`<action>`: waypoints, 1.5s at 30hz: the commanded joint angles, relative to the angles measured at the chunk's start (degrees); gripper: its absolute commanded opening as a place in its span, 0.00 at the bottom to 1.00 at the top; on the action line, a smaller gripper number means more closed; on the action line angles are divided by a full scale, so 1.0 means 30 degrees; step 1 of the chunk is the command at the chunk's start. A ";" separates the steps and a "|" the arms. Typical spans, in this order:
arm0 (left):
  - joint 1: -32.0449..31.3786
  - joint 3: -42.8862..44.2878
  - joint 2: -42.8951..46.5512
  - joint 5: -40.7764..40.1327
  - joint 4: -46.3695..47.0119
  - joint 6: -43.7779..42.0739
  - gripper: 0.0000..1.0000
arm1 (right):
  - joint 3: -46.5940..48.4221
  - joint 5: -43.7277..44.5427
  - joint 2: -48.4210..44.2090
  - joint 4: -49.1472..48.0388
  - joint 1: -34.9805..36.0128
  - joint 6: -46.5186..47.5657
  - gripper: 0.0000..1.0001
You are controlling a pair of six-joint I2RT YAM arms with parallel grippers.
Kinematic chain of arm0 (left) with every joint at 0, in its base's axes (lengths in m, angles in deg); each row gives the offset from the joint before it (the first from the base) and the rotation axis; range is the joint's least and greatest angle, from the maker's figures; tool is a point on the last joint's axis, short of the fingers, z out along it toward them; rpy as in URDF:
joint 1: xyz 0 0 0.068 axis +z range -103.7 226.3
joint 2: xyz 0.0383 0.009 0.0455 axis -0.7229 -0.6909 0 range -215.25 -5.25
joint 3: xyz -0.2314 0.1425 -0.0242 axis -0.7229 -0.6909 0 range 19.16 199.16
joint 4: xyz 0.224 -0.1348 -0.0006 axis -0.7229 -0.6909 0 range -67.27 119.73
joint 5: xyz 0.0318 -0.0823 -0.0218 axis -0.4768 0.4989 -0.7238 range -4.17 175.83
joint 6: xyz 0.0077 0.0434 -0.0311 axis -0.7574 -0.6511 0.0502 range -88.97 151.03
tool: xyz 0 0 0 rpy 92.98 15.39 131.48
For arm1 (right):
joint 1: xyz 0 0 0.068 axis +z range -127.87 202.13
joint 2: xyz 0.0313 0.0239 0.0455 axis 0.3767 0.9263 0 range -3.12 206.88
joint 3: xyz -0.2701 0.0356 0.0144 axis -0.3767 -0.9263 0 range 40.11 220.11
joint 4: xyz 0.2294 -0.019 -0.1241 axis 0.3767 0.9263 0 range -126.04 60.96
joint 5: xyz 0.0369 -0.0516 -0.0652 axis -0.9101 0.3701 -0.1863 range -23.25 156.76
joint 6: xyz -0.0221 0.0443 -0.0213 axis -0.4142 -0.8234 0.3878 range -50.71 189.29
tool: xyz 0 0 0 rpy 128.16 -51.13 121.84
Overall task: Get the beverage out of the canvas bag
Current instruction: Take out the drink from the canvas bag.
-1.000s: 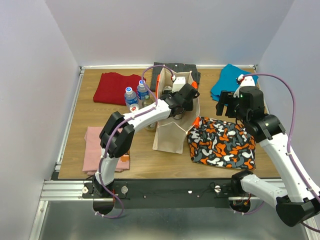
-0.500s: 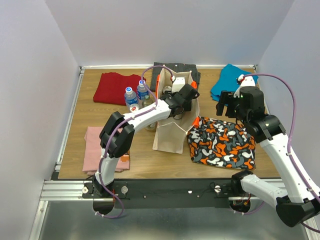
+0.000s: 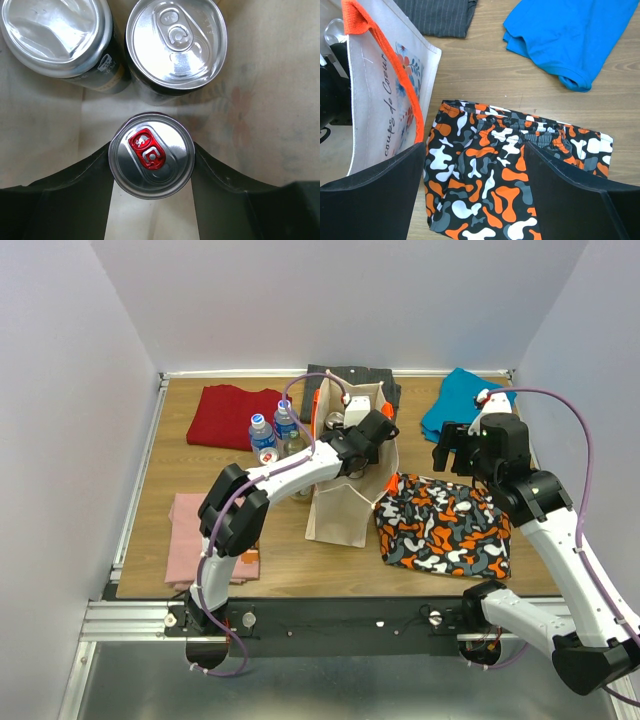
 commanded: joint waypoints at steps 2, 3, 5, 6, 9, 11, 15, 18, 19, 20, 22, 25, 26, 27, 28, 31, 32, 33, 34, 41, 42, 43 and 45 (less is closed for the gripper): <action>-0.0135 -0.0778 0.0531 -0.0642 -0.0641 0.0424 0.43 | -0.0254 0.0408 -0.0403 0.0412 -0.0005 0.0222 0.88; -0.0164 -0.0749 0.0473 -0.0642 -0.0671 0.0453 0.43 | -0.0283 0.0379 -0.0403 0.0383 -0.0005 0.0222 0.88; -0.0193 -0.0720 0.0502 -0.0700 -0.0758 0.0454 0.35 | -0.0284 0.0408 -0.0462 0.0441 -0.0034 0.0222 0.88; -0.0164 -0.0691 0.0531 -0.0672 -0.0788 0.0454 0.27 | -0.0313 0.0408 -0.0433 0.0412 -0.0006 0.0222 0.88; -0.0251 -0.0632 0.0560 -0.0672 -0.0788 0.0395 0.10 | -0.0313 0.0350 -0.0491 0.0383 -0.0005 0.0222 0.88; -0.0310 -0.0515 0.0561 -0.0730 -0.0905 0.0249 0.03 | -0.0371 0.0350 -0.0491 0.0353 -0.0005 0.0222 0.88; -0.0398 -0.0281 0.0589 -0.0759 -0.1168 0.0161 0.00 | -0.0401 0.0320 -0.0550 0.0353 -0.0005 0.0222 0.88; -0.0427 -0.0105 0.0765 -0.0876 -0.1373 0.0102 0.00 | -0.0401 0.0291 -0.0550 0.0324 -0.0005 0.0222 0.88; -0.0427 -0.0046 0.0795 -0.0848 -0.1432 0.0044 0.00 | -0.0401 0.0291 -0.0550 0.0324 -0.0005 0.0222 0.88; -0.0427 0.0041 0.0882 -0.0934 -0.1578 0.0044 0.00 | -0.0401 0.0291 -0.0579 0.0324 -0.0034 0.0222 0.88; -0.0427 0.0100 0.1088 -0.1023 -0.1667 -0.0160 0.00 | -0.0401 0.0232 -0.0608 0.0324 -0.0006 0.0222 0.88; -0.0427 0.0042 0.1556 -0.1169 -0.1609 -0.0424 0.00 | -0.0459 0.0203 -0.0696 0.0324 -0.0005 0.0192 0.88; -0.0427 0.0013 0.1673 -0.1199 -0.1637 -0.0454 0.00 | -0.0459 0.0174 -0.0696 0.0295 -0.0005 0.0192 0.88; -0.0457 -0.0045 0.1877 -0.1228 -0.1609 -0.0512 0.00 | -0.0459 0.0087 -0.0725 0.0266 -0.0005 0.0192 0.88; -0.0457 -0.0046 0.1995 -0.1257 -0.1608 -0.0600 0.00 | -0.0459 0.0086 -0.0726 0.0265 -0.0005 0.0192 0.88; -0.0457 -0.0221 0.2376 -0.1345 -0.1550 -0.0718 0.00 | -0.0459 0.0086 -0.0726 0.0295 -0.0005 0.0192 0.88; -0.0457 -0.0338 0.2493 -0.1345 -0.1434 -0.0834 0.00 | -0.0430 0.0086 -0.0784 0.0324 -0.0005 0.0192 0.88; -0.0457 -0.0368 0.2610 -0.1345 -0.1433 -0.0864 0.00 | -0.0401 0.0115 -0.0784 0.0353 -0.0005 0.0163 0.88; -0.0457 -0.0397 0.2699 -0.1316 -0.1346 -0.0923 0.00 | -0.0401 0.0115 -0.0813 0.0382 -0.0005 0.0163 0.88; -0.0574 -0.0485 0.3197 -0.1287 -0.1345 -0.1099 0.00 | -0.0459 0.0233 -0.1135 0.0529 -0.0005 0.0105 0.88; -0.0574 -0.0456 0.3314 -0.1287 -0.1345 -0.1157 0.00 | -0.0459 0.0261 -0.1136 0.0500 -0.0005 0.0105 0.88; -0.0603 -0.0485 0.3373 -0.1287 -0.1345 -0.1158 0.00 | -0.0459 0.0291 -0.1165 0.0500 -0.0005 0.0105 0.88; -0.0633 -0.0427 0.3548 -0.1287 -0.1316 -0.1216 0.00 | -0.0401 0.0320 -0.1165 0.0529 -0.0005 0.0105 0.88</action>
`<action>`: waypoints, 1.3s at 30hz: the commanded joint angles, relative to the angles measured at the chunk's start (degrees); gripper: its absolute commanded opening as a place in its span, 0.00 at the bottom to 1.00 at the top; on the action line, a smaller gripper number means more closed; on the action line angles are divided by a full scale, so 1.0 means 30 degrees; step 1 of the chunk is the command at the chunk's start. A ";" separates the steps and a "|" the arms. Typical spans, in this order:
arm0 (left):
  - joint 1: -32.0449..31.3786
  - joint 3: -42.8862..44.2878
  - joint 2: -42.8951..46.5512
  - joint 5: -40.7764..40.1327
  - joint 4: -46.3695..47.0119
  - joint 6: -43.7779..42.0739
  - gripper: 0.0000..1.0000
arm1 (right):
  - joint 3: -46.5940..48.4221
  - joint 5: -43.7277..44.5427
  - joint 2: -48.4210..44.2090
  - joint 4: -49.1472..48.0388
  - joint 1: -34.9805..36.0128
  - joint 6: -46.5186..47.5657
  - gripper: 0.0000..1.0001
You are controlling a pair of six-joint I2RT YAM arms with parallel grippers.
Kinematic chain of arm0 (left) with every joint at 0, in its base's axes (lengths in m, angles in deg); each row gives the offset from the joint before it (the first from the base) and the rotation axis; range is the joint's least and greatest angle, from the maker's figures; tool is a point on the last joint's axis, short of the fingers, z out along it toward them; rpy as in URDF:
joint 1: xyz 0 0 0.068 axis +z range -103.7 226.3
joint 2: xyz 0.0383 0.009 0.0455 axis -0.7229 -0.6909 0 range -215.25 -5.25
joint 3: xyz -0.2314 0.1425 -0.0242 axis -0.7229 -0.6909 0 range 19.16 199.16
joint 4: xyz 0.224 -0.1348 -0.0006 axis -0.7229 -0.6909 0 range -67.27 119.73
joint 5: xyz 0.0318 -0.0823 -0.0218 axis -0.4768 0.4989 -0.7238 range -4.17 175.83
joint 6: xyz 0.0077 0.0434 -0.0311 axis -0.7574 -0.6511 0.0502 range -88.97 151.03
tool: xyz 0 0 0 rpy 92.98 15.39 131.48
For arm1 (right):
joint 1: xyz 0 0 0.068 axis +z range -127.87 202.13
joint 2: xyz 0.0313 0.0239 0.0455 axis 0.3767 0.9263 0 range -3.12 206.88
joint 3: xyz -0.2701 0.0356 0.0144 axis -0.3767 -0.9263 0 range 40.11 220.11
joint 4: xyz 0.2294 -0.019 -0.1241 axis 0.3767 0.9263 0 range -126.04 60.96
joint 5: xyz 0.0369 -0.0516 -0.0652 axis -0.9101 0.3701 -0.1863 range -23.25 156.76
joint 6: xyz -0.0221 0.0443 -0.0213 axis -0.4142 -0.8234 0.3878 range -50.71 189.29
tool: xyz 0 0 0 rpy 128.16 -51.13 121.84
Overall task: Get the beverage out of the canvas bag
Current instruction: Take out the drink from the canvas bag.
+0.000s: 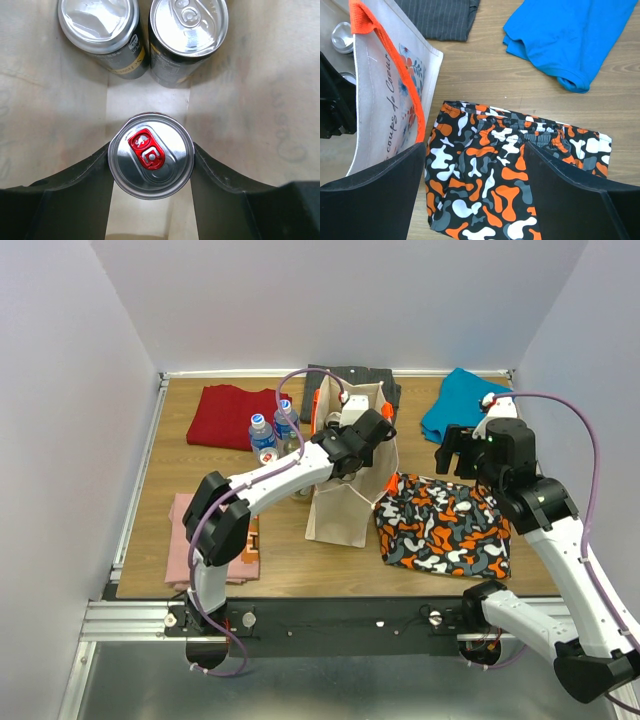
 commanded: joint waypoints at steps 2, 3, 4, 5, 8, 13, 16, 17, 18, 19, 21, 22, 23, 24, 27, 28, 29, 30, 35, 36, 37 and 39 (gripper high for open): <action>-0.0276 0.0309 0.1458 -0.0871 0.0419 -0.0371 0.00 | -0.0095 0.0299 -0.0320 0.0522 -0.0005 0.0105 0.88; -0.0276 0.0339 0.1545 -0.0871 0.0418 -0.0459 0.00 | -0.0095 0.0298 -0.0349 0.0522 -0.0005 0.0076 0.88; -0.0305 0.0397 0.1575 -0.0842 0.0360 -0.0547 0.00 | -0.0124 0.0240 -0.0349 0.0493 -0.0005 0.0104 0.88; -0.0305 0.0427 0.1634 -0.0813 0.0272 -0.0606 0.00 | -0.0153 0.0240 -0.0378 0.0493 -0.0005 0.0105 0.88; -0.0363 0.0544 0.1868 -0.0725 0.0067 -0.0665 0.00 | -0.0153 0.0152 -0.0407 0.0463 -0.0005 0.0105 0.88; -0.0393 0.0866 0.2512 -0.0636 -0.0255 -0.0928 0.00 | -0.0153 0.0094 -0.0437 0.0434 -0.0005 0.0076 0.88; -0.0393 0.1101 0.3010 -0.0374 -0.0403 -0.1250 0.00 | -0.0153 0.0006 -0.0466 0.0434 -0.0005 0.0075 0.88; -0.0422 0.1130 0.3127 -0.0286 -0.0374 -0.1338 0.00 | -0.0153 -0.0053 -0.0524 0.0434 -0.0005 0.0046 0.88; -0.0422 0.1159 0.3244 -0.0140 -0.0402 -0.1397 0.00 | -0.0153 -0.0053 -0.0525 0.0434 -0.0005 0.0046 0.88; -0.0422 0.1247 0.3420 -0.0081 -0.0461 -0.1484 0.00 | -0.0124 -0.0082 -0.0525 0.0405 -0.0005 0.0075 0.88; -0.0422 0.1452 0.3509 0.0066 -0.0754 -0.1573 0.00 | -0.0095 -0.0112 -0.0525 0.0346 -0.0034 0.0075 0.88; -0.0422 0.1453 0.3683 0.0269 -0.0783 -0.1631 0.00 | -0.0095 -0.0170 -0.0525 0.0317 -0.0006 0.0075 0.88; -0.0422 0.1453 0.3743 0.0387 -0.0813 -0.1661 0.00 | -0.0037 -0.0199 -0.0467 0.0259 -0.0005 0.0075 0.88; -0.0422 0.1482 0.3831 0.0534 -0.0871 -0.1748 0.00 | 0.0022 -0.0258 -0.0437 0.0229 -0.0005 0.0075 0.88; -0.0451 0.1511 0.4066 0.0886 -0.0901 -0.1866 0.00 | 0.0081 -0.0346 -0.0408 0.0258 -0.0005 0.0046 0.88; -0.0452 0.1569 0.4153 0.0945 -0.0959 -0.1895 0.00 | 0.0081 -0.0346 -0.0408 0.0258 -0.0005 0.0075 0.88; -0.0452 0.1570 0.4212 0.1119 -0.1075 -0.1982 0.00 | 0.0110 -0.0346 -0.0466 0.0287 0.0024 0.0075 0.88; -0.0452 0.1657 0.4241 0.1179 -0.1076 -0.2012 0.00 | 0.0139 -0.0346 -0.0495 0.0258 -0.0005 0.0075 0.88; -0.0452 0.2125 0.4505 0.1969 -0.1251 -0.2714 0.00 | 0.0110 -0.0404 -0.0730 0.0316 -0.0005 0.0075 0.88; -0.0452 0.2446 0.4505 0.2261 -0.1368 -0.3064 0.00 | 0.0110 -0.0376 -0.0759 0.0375 -0.0005 0.0046 0.88; -0.0452 0.2652 0.4505 0.2409 -0.1514 -0.3270 0.00 | 0.0139 -0.0404 -0.0788 0.0375 -0.0005 0.0075 0.88; -0.0452 0.3410 0.4418 0.2730 -0.2188 -0.3710 0.00 | 0.0140 -0.0463 -0.0964 0.0434 -0.0005 0.0075 0.88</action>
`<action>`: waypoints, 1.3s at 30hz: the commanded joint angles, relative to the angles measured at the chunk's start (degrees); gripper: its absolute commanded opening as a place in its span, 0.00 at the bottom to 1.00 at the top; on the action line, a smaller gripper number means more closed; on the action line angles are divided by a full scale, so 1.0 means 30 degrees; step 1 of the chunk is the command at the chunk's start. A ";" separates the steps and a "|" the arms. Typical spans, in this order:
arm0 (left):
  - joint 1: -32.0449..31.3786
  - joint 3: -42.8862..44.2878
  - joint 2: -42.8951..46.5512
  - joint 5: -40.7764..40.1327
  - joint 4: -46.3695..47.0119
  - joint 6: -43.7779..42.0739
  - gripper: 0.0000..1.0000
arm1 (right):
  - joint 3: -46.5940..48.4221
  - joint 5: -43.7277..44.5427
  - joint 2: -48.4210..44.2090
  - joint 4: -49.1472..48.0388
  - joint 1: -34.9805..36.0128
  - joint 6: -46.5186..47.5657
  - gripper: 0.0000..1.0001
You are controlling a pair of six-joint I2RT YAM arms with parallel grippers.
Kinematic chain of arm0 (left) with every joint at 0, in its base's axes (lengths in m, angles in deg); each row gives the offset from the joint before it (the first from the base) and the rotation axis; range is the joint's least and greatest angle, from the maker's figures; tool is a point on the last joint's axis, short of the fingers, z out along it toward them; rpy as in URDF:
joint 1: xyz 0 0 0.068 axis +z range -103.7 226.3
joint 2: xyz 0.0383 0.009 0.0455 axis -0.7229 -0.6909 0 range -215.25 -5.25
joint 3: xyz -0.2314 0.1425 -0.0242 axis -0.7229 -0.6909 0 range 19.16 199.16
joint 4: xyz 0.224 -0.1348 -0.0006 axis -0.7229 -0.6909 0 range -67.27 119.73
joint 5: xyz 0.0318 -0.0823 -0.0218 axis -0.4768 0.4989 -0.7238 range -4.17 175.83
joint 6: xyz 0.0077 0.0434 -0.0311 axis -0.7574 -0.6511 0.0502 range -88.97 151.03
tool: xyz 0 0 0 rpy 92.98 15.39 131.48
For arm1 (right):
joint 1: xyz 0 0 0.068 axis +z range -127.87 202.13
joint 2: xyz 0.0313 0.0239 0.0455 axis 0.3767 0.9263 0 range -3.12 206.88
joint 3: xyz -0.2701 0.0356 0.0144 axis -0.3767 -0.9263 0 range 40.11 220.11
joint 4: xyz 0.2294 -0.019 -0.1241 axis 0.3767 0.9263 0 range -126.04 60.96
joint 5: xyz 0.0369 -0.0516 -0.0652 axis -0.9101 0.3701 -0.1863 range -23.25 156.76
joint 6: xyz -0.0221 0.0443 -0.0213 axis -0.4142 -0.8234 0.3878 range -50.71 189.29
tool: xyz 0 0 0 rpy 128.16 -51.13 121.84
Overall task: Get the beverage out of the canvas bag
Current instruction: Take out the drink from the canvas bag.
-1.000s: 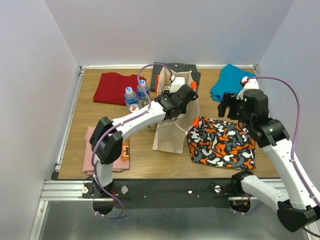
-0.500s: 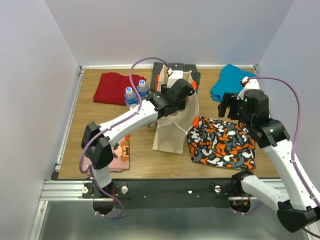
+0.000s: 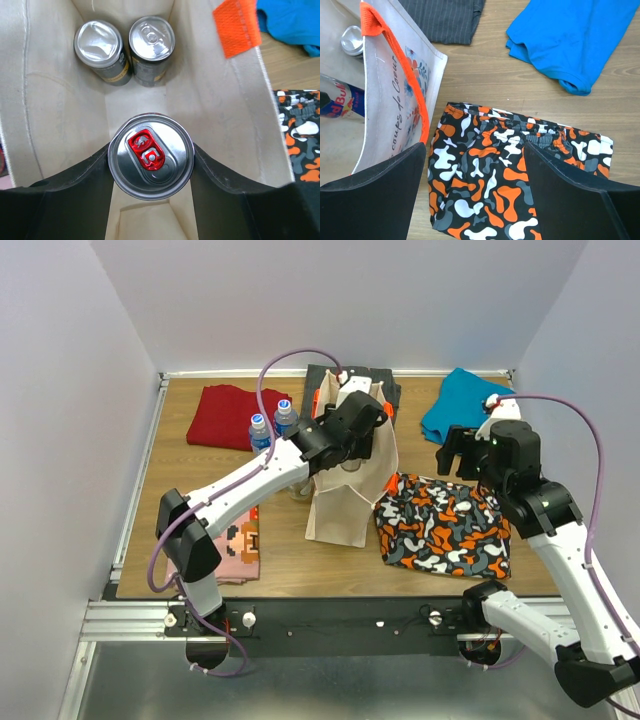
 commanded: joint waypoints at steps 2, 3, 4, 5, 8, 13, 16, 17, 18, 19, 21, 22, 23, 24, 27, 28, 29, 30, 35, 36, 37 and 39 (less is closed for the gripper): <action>-0.0131 0.2461 0.1066 0.0991 -0.0761 -0.1725 0.00 | 0.0023 -0.0441 -0.0688 0.0253 -0.0005 0.0082 0.88; -0.0131 0.2812 0.1124 0.1253 -0.0852 -0.1784 0.00 | -0.0065 -0.0558 -0.0834 0.0164 0.0024 0.0199 0.88; -0.0131 0.2989 0.1299 0.1778 -0.0940 -0.1900 0.00 | -0.0124 -0.0762 -0.0893 0.0076 -0.0005 0.0200 0.88; -0.0131 0.3165 0.1387 0.2044 -0.1202 -0.1931 0.00 | -0.0095 -0.0881 -0.0894 0.0017 0.0024 0.0200 0.88; -0.0131 0.4190 0.1534 0.3040 -0.2195 -0.2222 0.00 | -0.0182 -0.1320 -0.1011 -0.0013 -0.0005 0.0112 0.88; -0.0131 0.5393 0.1972 0.4389 -0.3459 -0.2692 0.00 | -0.0534 -0.1672 -0.1245 0.0162 -0.0005 -0.0093 0.88; -0.0131 0.5247 0.2470 0.4888 -0.3665 -0.2751 0.00 | -0.0592 -0.1585 -0.1391 0.0602 -0.0005 -0.0210 0.88; -0.0131 0.5189 0.2588 0.4947 -0.3752 -0.2751 0.00 | -0.0622 -0.1556 -0.1537 0.0747 -0.0034 -0.0239 0.88; -0.0131 0.5014 0.2705 0.5121 -0.3782 -0.2751 0.00 | -0.0651 -0.1469 -0.1596 0.0836 -0.0035 -0.0269 0.88; -0.0131 0.4954 0.2939 0.5181 -0.3840 -0.2722 0.00 | -0.0651 -0.1236 -0.1626 0.0924 -0.0035 -0.0298 0.88; -0.0131 0.4663 0.3261 0.5298 -0.3812 -0.2664 0.00 | -0.0564 -0.1059 -0.1742 0.1246 -0.0005 -0.0415 0.88; -0.0131 0.4545 0.3553 0.5299 -0.3783 -0.2634 0.00 | -0.0593 -0.0883 -0.1801 0.1363 -0.0005 -0.0445 0.88; -0.0131 0.4457 0.3730 0.5299 -0.3695 -0.2663 0.00 | -0.0651 -0.0795 -0.1889 0.1480 -0.0005 -0.0503 0.88; -0.0131 0.4340 0.3819 0.5328 -0.3666 -0.2663 0.00 | -0.0709 -0.0736 -0.2093 0.1568 -0.0005 -0.0532 0.88; -0.0131 0.4396 0.4171 0.5328 -0.3753 -0.2780 0.00 | -0.0769 -0.0034 -0.2300 0.1861 -0.0005 -0.0737 0.88; -0.0131 0.4455 0.4258 0.5299 -0.3811 -0.2867 0.00 | -0.0769 -0.0003 -0.2474 0.1891 -0.0034 -0.0651 0.88; -0.0131 0.4456 0.4317 0.5299 -0.3870 -0.2868 0.00 | -0.0769 0.0287 -0.2534 0.1949 0.0023 -0.0679 0.88; -0.0131 0.4543 0.4347 0.5270 -0.3870 -0.2868 0.00 | -0.0740 0.0464 -0.2592 0.1950 -0.0005 -0.0766 0.88; -0.0131 0.4514 0.5078 0.5123 -0.3724 -0.2868 0.00 | -0.0857 0.1050 -0.2710 0.1716 -0.0006 -0.0767 0.88; -0.0131 0.4485 0.5196 0.4949 -0.3695 -0.2868 0.00 | -0.0915 0.1255 -0.2739 0.1745 -0.0005 -0.0651 0.88; -0.0131 0.4398 0.5487 0.4889 -0.3666 -0.2926 0.00 | -0.1495 0.1460 -0.2884 0.1455 -0.0005 -0.0563 0.88; -0.0131 0.4194 0.5840 0.4278 -0.3607 -0.2956 0.00 | -0.2201 0.2192 -0.3732 0.0897 0.0024 -0.0708 0.88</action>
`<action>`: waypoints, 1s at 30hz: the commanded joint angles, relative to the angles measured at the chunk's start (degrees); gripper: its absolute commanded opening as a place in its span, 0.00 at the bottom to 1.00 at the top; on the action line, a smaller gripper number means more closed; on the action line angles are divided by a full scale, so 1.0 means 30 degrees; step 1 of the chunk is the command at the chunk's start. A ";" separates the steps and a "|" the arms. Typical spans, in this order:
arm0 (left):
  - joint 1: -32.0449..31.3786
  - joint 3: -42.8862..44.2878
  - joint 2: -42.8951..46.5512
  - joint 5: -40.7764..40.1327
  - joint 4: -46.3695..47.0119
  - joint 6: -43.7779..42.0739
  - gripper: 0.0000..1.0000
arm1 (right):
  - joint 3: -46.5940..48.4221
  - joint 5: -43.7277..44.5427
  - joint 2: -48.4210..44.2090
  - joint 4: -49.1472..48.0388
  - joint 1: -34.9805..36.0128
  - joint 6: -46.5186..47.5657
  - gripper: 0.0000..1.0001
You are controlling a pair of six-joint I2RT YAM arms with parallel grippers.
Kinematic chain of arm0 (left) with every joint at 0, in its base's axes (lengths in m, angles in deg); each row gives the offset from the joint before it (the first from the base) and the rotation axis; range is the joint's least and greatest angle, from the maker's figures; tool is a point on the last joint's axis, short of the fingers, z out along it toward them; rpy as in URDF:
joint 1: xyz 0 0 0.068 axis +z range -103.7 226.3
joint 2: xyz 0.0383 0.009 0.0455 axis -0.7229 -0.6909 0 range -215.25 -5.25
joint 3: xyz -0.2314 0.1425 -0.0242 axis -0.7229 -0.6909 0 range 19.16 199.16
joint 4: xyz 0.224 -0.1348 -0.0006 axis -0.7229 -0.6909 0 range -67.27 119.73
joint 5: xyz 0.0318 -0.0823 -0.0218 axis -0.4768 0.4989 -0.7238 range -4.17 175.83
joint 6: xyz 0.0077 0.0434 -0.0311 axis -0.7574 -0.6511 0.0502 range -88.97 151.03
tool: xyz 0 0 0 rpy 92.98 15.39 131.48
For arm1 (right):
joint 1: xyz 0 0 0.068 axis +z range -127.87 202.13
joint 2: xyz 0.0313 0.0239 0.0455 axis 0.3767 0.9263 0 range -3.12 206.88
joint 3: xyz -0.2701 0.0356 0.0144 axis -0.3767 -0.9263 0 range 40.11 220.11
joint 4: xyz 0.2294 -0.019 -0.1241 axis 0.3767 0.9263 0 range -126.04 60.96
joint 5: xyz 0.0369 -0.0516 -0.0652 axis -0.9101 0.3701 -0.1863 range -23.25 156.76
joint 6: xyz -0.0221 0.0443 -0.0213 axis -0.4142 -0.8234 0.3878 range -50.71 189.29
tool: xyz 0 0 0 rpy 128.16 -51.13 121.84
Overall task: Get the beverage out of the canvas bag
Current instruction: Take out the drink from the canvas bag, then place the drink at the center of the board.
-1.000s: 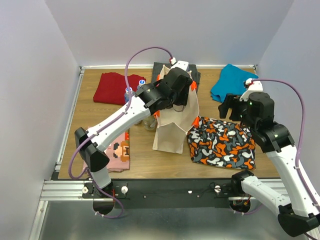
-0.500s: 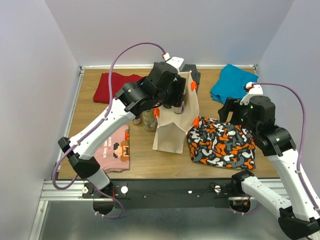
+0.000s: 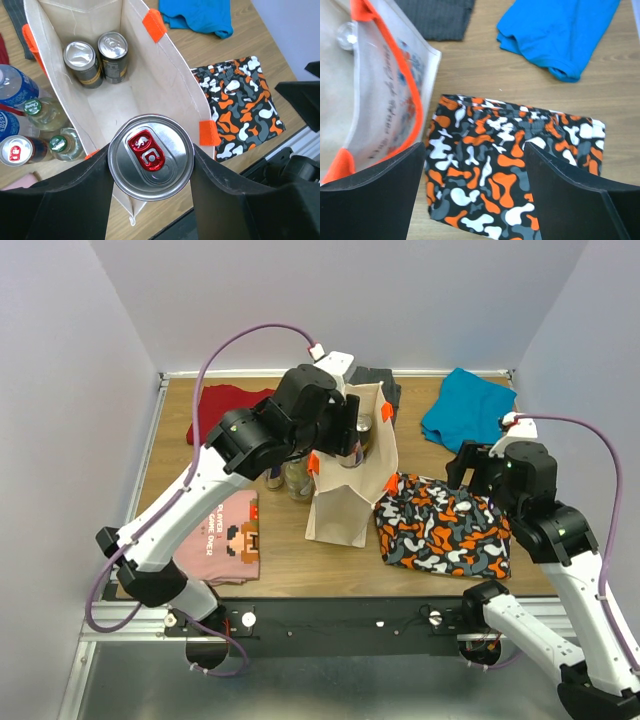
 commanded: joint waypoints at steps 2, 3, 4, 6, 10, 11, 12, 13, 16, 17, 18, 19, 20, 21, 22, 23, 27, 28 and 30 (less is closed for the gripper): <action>-0.0117 -0.0237 0.2287 -0.1111 0.1282 -0.0319 0.00 | -0.1922 0.2034 -0.1732 -0.0700 -0.0005 -0.0336 0.89; -0.0117 -0.0616 0.2521 -0.1345 0.1340 -0.0319 0.00 | -0.2039 0.2122 -0.2228 -0.0818 -0.0005 -0.0367 0.89; -0.0117 -0.0794 0.2930 -0.1870 0.1370 -0.0348 0.00 | -0.2098 0.2210 -0.2407 -0.0877 -0.0005 -0.0512 0.89; -0.0088 -0.1116 0.3255 -0.2312 0.1400 -0.0464 0.00 | -0.2273 0.2241 -0.2614 -0.1082 -0.0005 -0.0543 0.89; -0.0058 -0.1176 0.3549 -0.3338 0.0932 -0.0757 0.00 | -0.2333 0.1977 -0.1915 -0.1171 0.0024 -0.0484 0.89; -0.0029 -0.1205 0.3578 -0.3775 0.0815 -0.0787 0.00 | -0.2333 0.1977 -0.1650 -0.1171 -0.0005 -0.0513 0.89; -0.0029 -0.1380 0.3607 -0.4069 0.0582 -0.0817 0.00 | -0.2304 0.1977 -0.1445 -0.1142 -0.0005 -0.0543 0.89; 0.0029 -0.1527 0.3753 -0.4304 0.0492 -0.0701 0.00 | -0.2275 0.2006 -0.1297 -0.1112 -0.0005 -0.0572 0.89; 0.0234 -0.1675 0.3929 -0.5182 -0.0180 -0.0554 0.00 | -0.2333 0.2006 -0.1032 -0.1170 -0.0005 -0.0631 0.89; 0.0293 -0.1674 0.3988 -0.5447 -0.0385 -0.0524 0.00 | -0.2362 0.1977 -0.1032 -0.1200 0.0024 -0.0631 0.89; 0.0381 -0.1732 0.4046 -0.5768 -0.0677 -0.0524 0.00 | -0.2362 0.1977 -0.1061 -0.1229 -0.0005 -0.0631 0.89; 0.0498 -0.1820 0.4308 -0.5858 -0.0738 -0.0582 0.00 | -0.2333 0.1948 -0.1062 -0.1200 -0.0005 -0.0631 0.89; 0.0673 -0.1995 0.4456 -0.6004 -0.0739 -0.0524 0.00 | -0.2391 0.1890 -0.1062 -0.1229 -0.0005 -0.0602 0.89; 0.0790 -0.2345 0.4631 -0.6122 -0.0710 -0.0524 0.00 | -0.2362 0.1860 -0.1033 -0.1229 -0.0005 -0.0602 0.89; 0.0937 -0.2580 0.4952 -0.6123 -0.0710 -0.0466 0.00 | -0.2362 0.1831 -0.1003 -0.1258 -0.0005 -0.0573 0.89; 0.1344 -0.2815 0.5100 -0.6123 -0.0710 -0.0349 0.00 | -0.2362 0.1685 -0.0974 -0.1259 -0.0005 -0.0543 0.89; 0.2573 -0.4686 0.6037 -0.5393 -0.0447 0.0061 0.00 | -0.2129 0.0019 -0.0711 -0.1551 -0.0005 -0.0163 0.89; 0.2753 -0.5040 0.6416 -0.4985 -0.0330 0.0149 0.00 | -0.1954 -0.0450 -0.0507 -0.1639 -0.0005 -0.0162 0.89; 0.3191 -0.6208 0.6857 -0.4660 0.0078 0.0208 0.00 | -0.1399 -0.2352 -0.0272 -0.1931 -0.0005 -0.0366 0.89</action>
